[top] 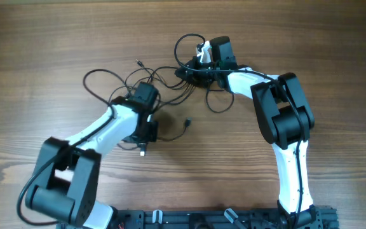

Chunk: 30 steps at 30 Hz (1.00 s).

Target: Untangle cables

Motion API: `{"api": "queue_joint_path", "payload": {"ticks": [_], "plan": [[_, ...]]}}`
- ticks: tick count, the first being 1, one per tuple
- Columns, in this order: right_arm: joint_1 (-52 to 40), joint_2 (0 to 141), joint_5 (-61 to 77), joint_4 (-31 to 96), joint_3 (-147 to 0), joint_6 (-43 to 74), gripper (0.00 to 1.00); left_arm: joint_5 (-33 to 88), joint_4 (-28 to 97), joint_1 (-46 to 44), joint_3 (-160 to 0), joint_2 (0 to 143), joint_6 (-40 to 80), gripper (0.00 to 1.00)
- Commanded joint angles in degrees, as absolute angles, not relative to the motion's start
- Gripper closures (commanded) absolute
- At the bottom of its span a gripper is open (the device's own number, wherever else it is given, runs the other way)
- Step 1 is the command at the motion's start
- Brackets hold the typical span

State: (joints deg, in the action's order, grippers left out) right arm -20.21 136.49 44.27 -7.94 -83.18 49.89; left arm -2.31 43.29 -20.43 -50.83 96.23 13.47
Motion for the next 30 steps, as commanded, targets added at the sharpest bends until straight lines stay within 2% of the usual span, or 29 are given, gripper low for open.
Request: {"api": "queue_joint_path", "payload": {"ticks": [1, 7, 11, 14, 21, 23, 28, 30], "plan": [[-19.5, 141.1, 35.9, -6.0, -80.3, 50.1, 0.88, -7.6, 43.2, -15.8, -51.0, 86.9, 19.3, 0.96], [-19.5, 141.1, 35.9, -6.7, -80.3, 50.2, 0.88, -12.4, 40.5, -5.7, -51.0, 71.6, 23.4, 0.96], [-19.5, 141.1, 35.9, -7.1, -80.3, 50.3, 0.88, -16.1, 36.2, 0.3, -51.0, 66.7, 23.4, 0.96], [-19.5, 141.1, 35.8, -7.4, -80.3, 51.2, 0.88, -20.6, 26.7, 5.4, -50.9, 68.6, 22.7, 0.96], [-19.5, 141.1, 35.8, -7.5, -80.3, 51.2, 0.88, -19.9, 10.1, 13.7, -50.9, 81.3, 14.5, 0.96], [-19.5, 141.1, 35.8, -8.3, -80.3, 51.2, 0.88, -13.8, 10.6, 14.9, -50.9, 83.8, 14.1, 0.96], [-19.5, 141.1, 35.8, -9.0, -80.3, 52.7, 0.88, 13.4, 20.3, 12.7, -50.9, 84.9, 13.9, 0.95], [-19.5, 141.1, 35.8, -9.2, -80.3, 52.7, 0.88, 15.6, 23.3, 9.1, -50.9, 85.0, 13.9, 0.95]]}}
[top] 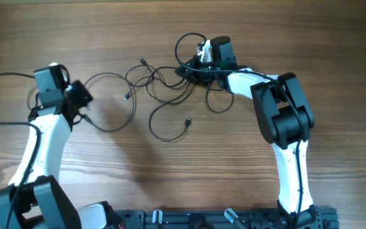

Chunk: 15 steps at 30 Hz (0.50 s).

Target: Untangle cables

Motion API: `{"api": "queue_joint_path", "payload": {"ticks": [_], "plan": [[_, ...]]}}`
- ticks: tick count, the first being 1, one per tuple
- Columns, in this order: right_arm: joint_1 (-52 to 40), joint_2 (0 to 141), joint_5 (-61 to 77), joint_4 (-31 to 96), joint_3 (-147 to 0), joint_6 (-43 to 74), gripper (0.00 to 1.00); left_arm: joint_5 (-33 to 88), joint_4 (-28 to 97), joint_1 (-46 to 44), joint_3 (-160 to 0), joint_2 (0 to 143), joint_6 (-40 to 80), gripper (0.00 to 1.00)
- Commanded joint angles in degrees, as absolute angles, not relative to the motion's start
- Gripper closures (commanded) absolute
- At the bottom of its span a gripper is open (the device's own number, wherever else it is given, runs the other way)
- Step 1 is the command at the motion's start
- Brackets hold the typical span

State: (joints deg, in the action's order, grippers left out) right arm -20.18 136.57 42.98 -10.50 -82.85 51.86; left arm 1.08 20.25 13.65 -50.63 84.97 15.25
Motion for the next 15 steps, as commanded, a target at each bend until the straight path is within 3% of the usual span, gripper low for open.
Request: {"api": "queue_joint_path", "payload": {"ticks": [1, 9, 13, 15], "plan": [[-19.5, 141.1, 35.8, -9.4, -80.3, 52.7, 0.88, 15.0, 24.3, 7.1, -50.9, 85.0, 13.9, 0.95], [-19.5, 141.1, 36.0, -9.4, -80.3, 52.7, 0.88, 4.8, 26.8, -5.7, -50.9, 91.7, 14.1, 0.95], [-19.5, 141.1, 36.0, -8.9, -80.3, 52.4, 0.88, 4.4, 24.4, -6.8, -50.9, 96.5, 12.1, 0.82], [-19.5, 141.1, 36.0, -8.0, -80.3, 49.6, 0.87, 4.3, 24.0, -6.8, -50.9, 97.6, 12.1, 0.66]]}}
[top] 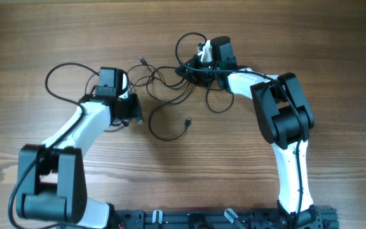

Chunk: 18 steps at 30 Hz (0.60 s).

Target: Untangle cables

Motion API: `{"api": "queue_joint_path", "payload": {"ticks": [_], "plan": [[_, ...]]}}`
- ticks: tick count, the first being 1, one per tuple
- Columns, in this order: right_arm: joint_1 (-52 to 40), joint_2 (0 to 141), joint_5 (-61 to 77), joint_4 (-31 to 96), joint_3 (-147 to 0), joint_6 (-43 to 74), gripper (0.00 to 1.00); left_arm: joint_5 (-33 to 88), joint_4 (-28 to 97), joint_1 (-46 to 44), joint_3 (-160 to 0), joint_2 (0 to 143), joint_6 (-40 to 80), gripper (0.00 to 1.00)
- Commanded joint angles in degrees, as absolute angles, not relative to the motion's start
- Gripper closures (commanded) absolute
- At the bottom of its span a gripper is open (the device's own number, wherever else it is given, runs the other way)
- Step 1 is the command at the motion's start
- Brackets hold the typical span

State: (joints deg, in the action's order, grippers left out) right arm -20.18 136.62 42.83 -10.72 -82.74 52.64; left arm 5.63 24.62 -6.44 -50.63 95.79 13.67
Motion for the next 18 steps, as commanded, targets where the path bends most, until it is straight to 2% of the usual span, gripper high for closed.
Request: {"api": "queue_joint_path", "payload": {"ticks": [1, 2, 5, 7, 9, 11, 18], "plan": [[-19.5, 141.1, 36.0, -7.7, -80.3, 47.1, 0.86, 4.3, 24.0, -6.8, -50.9, 97.8, 12.1, 0.57], [-19.5, 141.1, 35.9, -7.2, -80.3, 45.0, 0.84, 4.4, 23.9, -6.8, -50.9, 97.8, 12.2, 0.46], [-19.5, 141.1, 36.0, -6.3, -80.3, 43.9, 0.82, 4.2, 22.0, -6.8, -50.9, 97.8, 12.4, 0.36], [-19.5, 141.1, 36.0, -6.3, -80.3, 43.9, 0.82, 3.9, 19.9, -6.8, -50.9, 97.8, 14.2, 0.35], [-19.5, 141.1, 36.0, -6.3, -80.3, 44.2, 0.82, 3.9, 17.4, -6.8, -50.9, 97.9, 15.5, 0.41], [-19.5, 141.1, 36.1, -6.4, -80.3, 46.8, 0.82, 3.7, 15.7, -6.9, -50.9, 98.2, 15.4, 0.42], [-19.5, 141.1, 36.0, -8.0, -80.3, 51.4, 0.81, 1.4, 15.9, -8.4, -50.9, 102.6, 15.4, 0.44]]}}
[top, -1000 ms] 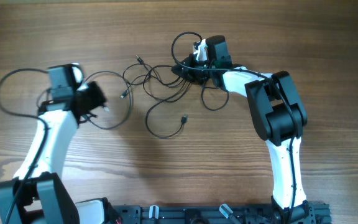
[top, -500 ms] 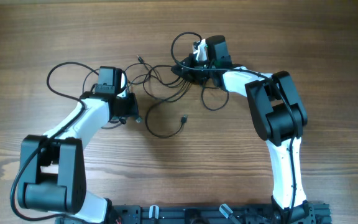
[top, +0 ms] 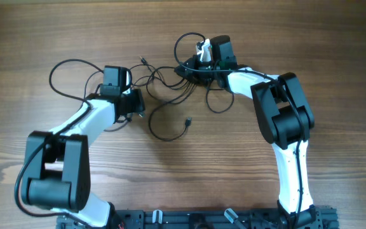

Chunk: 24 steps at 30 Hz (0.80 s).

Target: Untangle cables

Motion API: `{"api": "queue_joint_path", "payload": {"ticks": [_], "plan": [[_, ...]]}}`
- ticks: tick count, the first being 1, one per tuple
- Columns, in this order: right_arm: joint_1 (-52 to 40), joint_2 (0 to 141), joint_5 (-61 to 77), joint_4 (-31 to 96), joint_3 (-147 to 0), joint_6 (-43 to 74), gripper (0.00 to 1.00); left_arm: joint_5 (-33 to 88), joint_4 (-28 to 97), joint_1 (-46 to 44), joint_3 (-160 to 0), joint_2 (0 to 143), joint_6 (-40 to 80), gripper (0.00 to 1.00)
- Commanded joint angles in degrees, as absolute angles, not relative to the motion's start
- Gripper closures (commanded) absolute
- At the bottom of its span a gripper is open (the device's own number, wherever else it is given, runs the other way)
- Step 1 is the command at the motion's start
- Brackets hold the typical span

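Thin black cables point(top: 164, 83) lie knotted at the middle of the wooden table. One loop point(top: 68, 73) spreads out to the left, and a small loop point(top: 188, 44) rises at the far side. A third curve ends in a plug point(top: 188, 121) toward the front. My left gripper point(top: 134, 105) sits at the left edge of the knot, pointing right, and its jaws are hidden under the wrist. My right gripper point(top: 184, 69) is down on the right part of the knot, with strands running from its fingers.
The bare wooden table point(top: 284, 38) stretches on all sides of the cables. The right arm's links point(top: 284, 108) run down the right side to the base rail point(top: 221, 219) at the front edge.
My left gripper has shifted slightly right and farther from me, closer to the knot. The left loop has barely changed. The right gripper has not moved.
My left gripper was first low at the front left of the tangle. Then it was far to the left, with a long strand drawn out beside it. After that it stood back beside the knot, the loop lying left of it, and it remains there now. The right gripper stayed put throughout.
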State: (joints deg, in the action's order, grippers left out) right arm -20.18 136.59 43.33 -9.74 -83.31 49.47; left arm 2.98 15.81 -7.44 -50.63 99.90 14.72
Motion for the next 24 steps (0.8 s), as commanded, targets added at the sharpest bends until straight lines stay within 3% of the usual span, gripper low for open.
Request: {"api": "queue_joint_path", "payload": {"ticks": [1, 4, 14, 19, 24], "plan": [[-19.5, 141.1, 36.0, -8.1, -80.3, 51.4, 0.81, 1.3, 15.8, -8.8, -50.9, 103.4, 15.4, 0.46], [-19.5, 141.1, 36.0, -8.4, -80.3, 51.4, 0.81, -1.8, 15.9, -10.2, -50.9, 105.6, 15.5, 0.54], [-19.5, 141.1, 36.0, -10.5, -80.3, 53.0, 0.8, -11.7, 21.7, -12.6, -50.9, 106.2, 15.4, 0.96], [-19.5, 141.1, 36.0, -10.5, -80.3, 53.2, 0.8, -11.6, 23.9, -12.6, -50.9, 106.2, 15.4, 0.96], [-19.5, 141.1, 36.0, -10.5, -80.3, 53.1, 0.8, -25.2, 24.5, -9.9, -50.9, 106.2, 21.5, 0.96]]}}
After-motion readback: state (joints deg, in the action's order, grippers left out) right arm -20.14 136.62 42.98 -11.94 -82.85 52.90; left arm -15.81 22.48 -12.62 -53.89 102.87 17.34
